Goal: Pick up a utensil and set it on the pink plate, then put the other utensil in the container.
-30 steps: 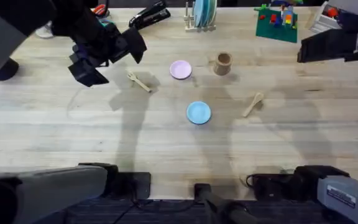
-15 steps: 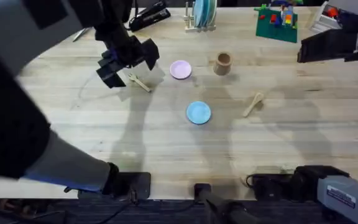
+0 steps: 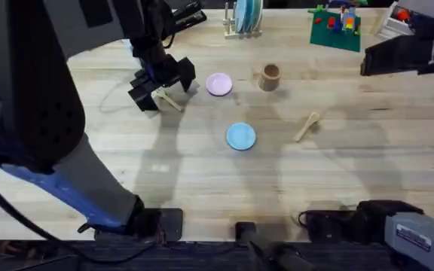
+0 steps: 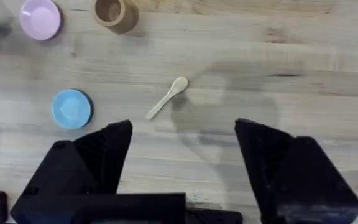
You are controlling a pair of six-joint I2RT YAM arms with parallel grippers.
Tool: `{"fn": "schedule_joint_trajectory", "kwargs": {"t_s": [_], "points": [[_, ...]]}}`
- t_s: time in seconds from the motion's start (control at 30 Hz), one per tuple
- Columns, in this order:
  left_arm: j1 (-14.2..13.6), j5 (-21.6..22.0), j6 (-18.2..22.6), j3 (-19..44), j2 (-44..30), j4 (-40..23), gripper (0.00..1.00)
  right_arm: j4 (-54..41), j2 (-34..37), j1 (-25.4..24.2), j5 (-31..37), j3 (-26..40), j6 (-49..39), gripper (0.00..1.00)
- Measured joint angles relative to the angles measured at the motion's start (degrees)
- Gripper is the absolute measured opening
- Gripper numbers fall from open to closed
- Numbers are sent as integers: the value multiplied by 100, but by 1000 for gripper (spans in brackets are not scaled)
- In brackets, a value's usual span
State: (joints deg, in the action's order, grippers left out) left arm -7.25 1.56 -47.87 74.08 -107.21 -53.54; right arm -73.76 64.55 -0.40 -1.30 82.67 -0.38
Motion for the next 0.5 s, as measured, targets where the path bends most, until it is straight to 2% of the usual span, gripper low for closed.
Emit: {"fn": "schedule_joint_trajectory", "kwargs": {"t_s": [0.5], "points": [[-2, 55, -110, 2, -42, 64, 992, 2, 2, 0, 0, 0, -1, 995]]}}
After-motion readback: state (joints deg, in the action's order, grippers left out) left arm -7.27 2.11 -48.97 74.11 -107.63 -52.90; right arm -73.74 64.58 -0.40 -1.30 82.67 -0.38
